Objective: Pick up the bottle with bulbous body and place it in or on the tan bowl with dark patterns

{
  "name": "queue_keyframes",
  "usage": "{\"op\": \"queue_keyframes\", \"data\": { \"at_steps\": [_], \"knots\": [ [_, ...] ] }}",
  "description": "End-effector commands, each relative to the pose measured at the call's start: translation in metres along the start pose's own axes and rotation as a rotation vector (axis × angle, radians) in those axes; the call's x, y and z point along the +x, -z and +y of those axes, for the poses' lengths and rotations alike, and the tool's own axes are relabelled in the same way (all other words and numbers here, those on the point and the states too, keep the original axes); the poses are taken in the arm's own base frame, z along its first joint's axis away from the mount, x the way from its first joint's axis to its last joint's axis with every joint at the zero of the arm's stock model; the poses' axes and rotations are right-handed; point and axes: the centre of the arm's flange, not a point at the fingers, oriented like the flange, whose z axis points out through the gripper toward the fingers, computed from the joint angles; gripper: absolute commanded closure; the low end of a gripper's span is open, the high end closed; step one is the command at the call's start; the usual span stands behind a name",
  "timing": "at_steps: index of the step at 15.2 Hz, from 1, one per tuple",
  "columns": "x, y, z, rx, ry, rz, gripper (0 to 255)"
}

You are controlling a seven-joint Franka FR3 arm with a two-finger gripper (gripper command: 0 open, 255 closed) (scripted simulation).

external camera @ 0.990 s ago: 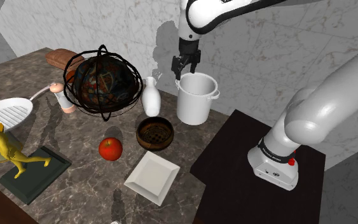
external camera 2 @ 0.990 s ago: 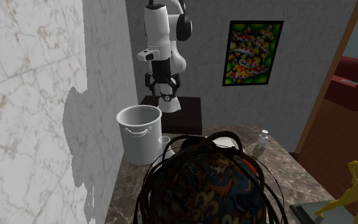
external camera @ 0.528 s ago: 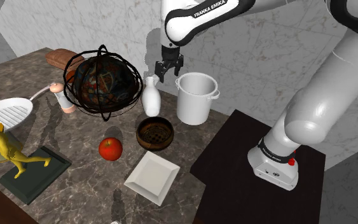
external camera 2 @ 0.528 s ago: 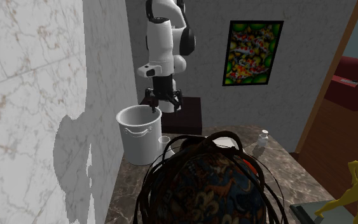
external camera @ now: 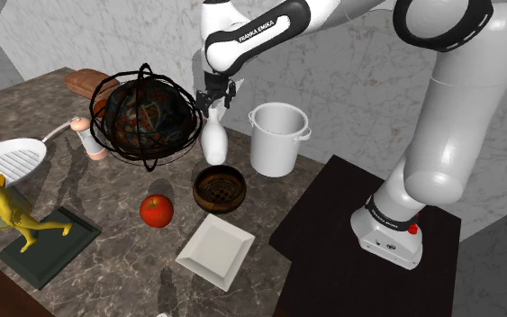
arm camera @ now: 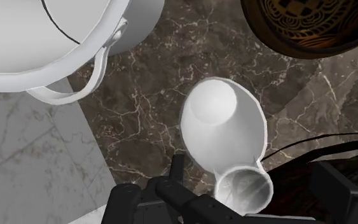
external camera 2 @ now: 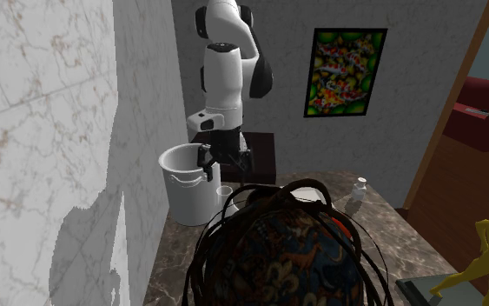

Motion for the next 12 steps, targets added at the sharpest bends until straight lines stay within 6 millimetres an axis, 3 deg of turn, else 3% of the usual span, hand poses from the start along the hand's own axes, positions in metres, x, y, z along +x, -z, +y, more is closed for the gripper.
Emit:
{"op": "queue_keyframes", "data": {
  "at_steps": [1,7,12],
  "knots": [
    [0.005,-0.011,-0.002,-0.002,-0.001,0.005,0],
    [0.005,-0.045,-0.002,-0.002,-0.001,0.005,0],
    [0.005,-0.045,-0.002,-0.002,-0.001,0.005,0]
  ]
}}
